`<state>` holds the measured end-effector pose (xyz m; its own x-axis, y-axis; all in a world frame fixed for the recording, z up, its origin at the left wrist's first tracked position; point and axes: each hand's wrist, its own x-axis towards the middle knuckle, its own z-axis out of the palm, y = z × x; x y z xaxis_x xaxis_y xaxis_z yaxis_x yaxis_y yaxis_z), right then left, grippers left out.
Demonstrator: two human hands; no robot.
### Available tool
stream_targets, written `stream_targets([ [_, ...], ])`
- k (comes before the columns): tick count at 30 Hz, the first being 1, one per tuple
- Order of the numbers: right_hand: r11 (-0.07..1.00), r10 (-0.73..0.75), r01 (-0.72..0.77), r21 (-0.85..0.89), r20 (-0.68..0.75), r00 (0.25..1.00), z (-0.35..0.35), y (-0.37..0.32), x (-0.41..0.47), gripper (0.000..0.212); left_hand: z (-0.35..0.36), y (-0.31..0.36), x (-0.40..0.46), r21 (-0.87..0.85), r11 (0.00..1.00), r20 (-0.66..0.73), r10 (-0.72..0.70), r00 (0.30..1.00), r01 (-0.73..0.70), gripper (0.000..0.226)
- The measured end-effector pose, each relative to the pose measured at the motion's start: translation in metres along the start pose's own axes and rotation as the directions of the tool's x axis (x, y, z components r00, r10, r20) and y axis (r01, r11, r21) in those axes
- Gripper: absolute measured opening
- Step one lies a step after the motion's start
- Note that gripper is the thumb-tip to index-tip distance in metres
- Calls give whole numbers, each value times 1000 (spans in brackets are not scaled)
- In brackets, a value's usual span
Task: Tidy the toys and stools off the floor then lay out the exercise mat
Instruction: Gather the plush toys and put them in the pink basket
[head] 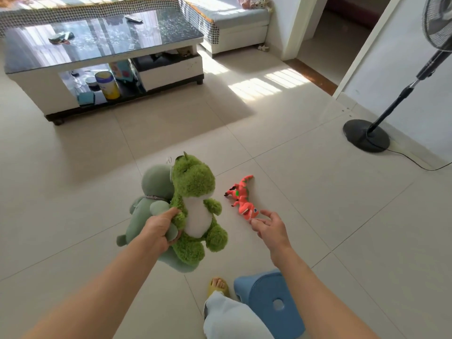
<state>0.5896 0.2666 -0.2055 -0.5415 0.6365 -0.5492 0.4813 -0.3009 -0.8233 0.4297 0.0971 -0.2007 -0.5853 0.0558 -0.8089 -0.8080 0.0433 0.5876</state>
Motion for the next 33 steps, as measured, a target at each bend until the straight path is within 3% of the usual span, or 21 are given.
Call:
stream_targets([
  [9,999,16,-14,29,-52,998,-8,-62,97,27,82,81,52,63,998,15,14,1000,-15,26],
  [19,977,200,-185,104,-162,966,-5,-80,189,48,171,135,148,286,958,35,-20,999,9,30],
  [27,921,366,-311,234,-249,897,18,-86,283,42,245,180,242,468,883,63,-64,996,27,22],
  [31,891,426,-351,289,-257,868,29,-71,324,8,274,183,289,521,854,61,-33,998,-4,24],
  [33,874,463,-383,300,-267,845,36,-54,349,14,286,173,320,556,831,37,-21,999,-3,20],
])
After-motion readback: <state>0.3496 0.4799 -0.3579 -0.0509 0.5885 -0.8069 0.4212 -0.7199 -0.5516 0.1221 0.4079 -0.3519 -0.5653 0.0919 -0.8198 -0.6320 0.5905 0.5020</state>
